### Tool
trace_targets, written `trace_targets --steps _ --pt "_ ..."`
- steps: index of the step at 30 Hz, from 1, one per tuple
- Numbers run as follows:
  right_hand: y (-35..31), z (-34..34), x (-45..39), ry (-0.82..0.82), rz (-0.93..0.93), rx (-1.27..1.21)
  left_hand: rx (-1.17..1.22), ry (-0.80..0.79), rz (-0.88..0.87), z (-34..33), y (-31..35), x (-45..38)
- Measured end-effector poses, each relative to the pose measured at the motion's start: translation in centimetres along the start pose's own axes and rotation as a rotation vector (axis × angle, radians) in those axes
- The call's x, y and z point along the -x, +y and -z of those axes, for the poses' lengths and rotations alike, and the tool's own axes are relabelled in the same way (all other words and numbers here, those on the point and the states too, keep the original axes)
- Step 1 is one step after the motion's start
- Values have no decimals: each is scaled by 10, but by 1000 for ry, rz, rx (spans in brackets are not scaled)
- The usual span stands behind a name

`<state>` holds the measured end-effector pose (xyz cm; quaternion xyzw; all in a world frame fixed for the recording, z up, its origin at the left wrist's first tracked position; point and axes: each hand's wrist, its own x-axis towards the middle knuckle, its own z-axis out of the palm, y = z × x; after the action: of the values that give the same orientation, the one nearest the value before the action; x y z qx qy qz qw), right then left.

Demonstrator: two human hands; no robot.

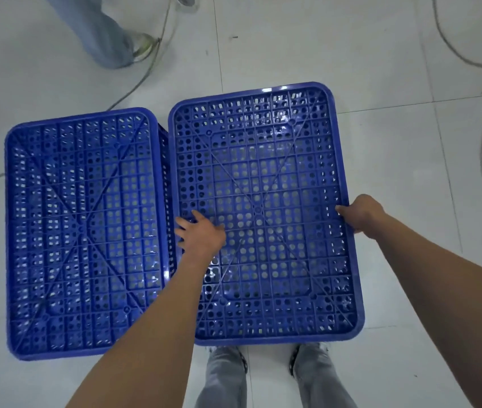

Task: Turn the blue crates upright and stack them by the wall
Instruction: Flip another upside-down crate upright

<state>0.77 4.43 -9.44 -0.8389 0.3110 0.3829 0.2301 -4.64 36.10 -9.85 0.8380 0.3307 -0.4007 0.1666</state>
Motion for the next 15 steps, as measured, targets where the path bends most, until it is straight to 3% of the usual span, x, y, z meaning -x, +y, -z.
trace_targets --steps 7,11,15 --pt "14 61 42 318 51 42 33 -168 -110 7 40 14" --pt "6 76 82 565 134 8 241 -261 -204 22 49 36" --pt "-20 59 119 647 279 -48 451 -322 -342 40 65 72"
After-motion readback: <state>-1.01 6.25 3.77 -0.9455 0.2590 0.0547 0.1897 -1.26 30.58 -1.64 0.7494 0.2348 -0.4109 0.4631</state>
